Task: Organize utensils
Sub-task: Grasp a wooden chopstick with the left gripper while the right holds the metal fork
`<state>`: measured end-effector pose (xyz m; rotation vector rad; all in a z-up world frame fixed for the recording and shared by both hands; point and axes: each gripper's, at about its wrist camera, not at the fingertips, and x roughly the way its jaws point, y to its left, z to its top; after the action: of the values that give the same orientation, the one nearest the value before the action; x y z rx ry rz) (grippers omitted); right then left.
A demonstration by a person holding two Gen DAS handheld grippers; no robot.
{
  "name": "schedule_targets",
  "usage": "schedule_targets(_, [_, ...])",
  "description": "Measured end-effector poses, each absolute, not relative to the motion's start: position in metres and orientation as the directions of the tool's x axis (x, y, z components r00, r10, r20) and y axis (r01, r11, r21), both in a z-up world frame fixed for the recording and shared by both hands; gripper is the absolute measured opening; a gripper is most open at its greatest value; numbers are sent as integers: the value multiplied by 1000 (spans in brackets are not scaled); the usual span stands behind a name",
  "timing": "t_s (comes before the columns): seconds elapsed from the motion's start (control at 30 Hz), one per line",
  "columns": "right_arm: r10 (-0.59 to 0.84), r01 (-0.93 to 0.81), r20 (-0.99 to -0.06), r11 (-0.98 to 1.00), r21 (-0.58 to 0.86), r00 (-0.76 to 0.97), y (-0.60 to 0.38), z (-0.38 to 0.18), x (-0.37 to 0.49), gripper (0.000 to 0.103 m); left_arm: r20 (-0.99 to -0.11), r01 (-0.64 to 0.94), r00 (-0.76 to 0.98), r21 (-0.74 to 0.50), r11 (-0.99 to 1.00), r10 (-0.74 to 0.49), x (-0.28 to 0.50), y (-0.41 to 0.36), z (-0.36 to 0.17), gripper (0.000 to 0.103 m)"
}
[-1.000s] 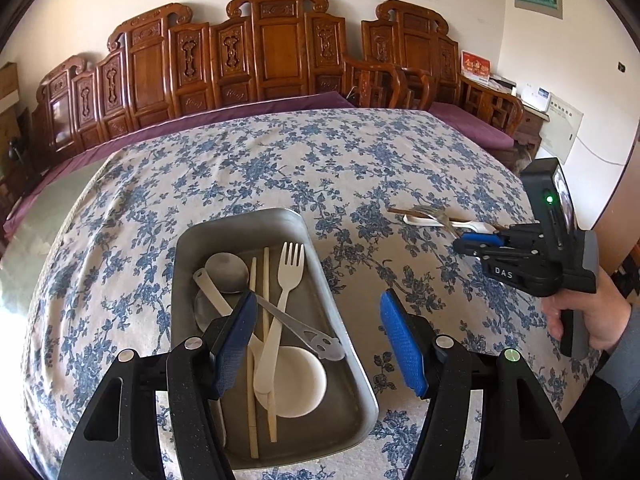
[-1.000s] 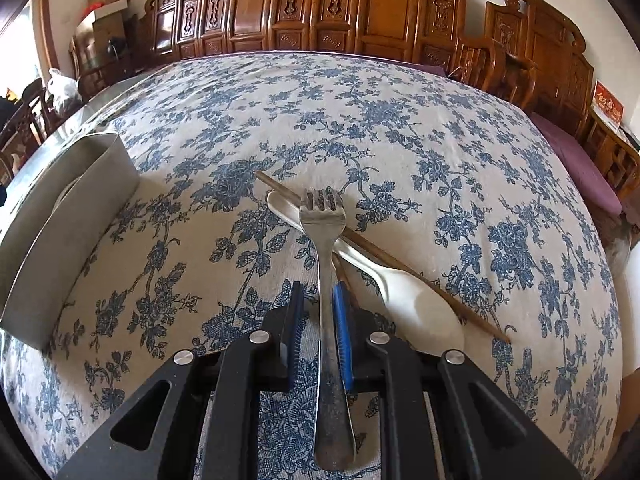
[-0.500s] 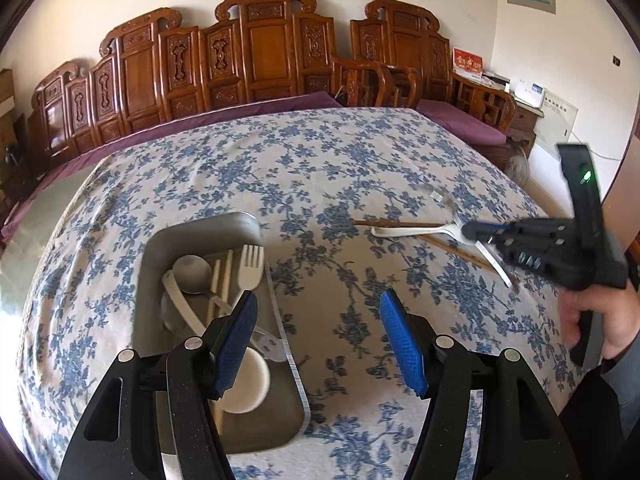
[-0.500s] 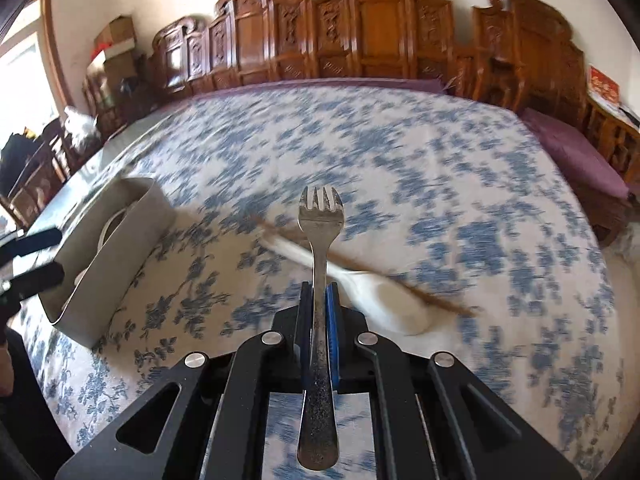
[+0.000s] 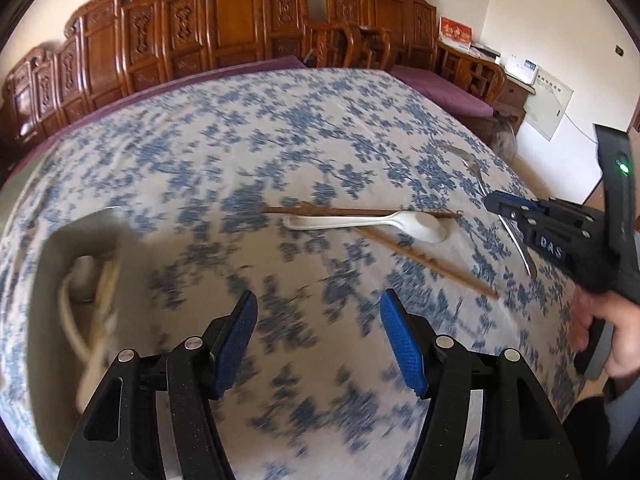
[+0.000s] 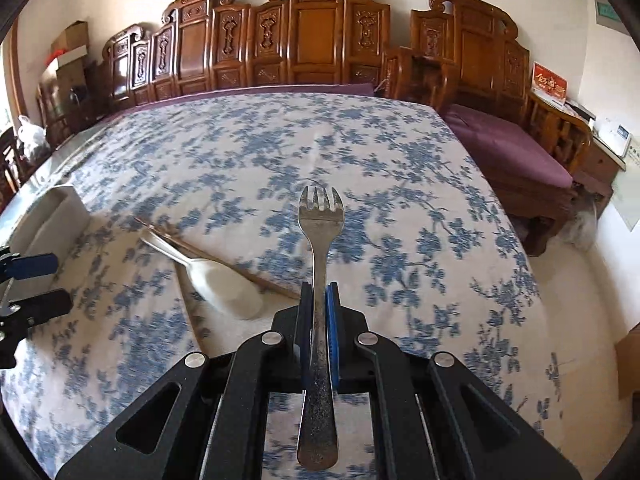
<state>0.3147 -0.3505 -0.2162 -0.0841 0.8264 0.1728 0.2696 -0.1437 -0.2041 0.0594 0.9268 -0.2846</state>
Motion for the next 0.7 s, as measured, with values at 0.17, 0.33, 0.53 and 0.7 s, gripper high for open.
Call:
schedule_targets(0.17, [120, -168, -743, 986, 11, 659, -365, -221, 319, 8, -801, 278, 570, -21, 960, -183, 287, -182, -215, 61])
schedule_targets(0.33, [134, -131, -729, 989, 61, 671, -382, -219, 320, 8, -822, 286, 533, -48, 957, -200, 301, -214, -228, 61])
schedule_targets(0.53, [146, -117, -712, 989, 89, 687, -387, -213, 319, 9, -850, 276, 493, -51, 960, -186, 313, -236, -242, 61])
schedule_targets(0.7, [151, -135, -710, 988, 78, 688, -381, -212, 319, 9, -846, 269, 515, 6, 963, -138, 306, -230, -242, 35])
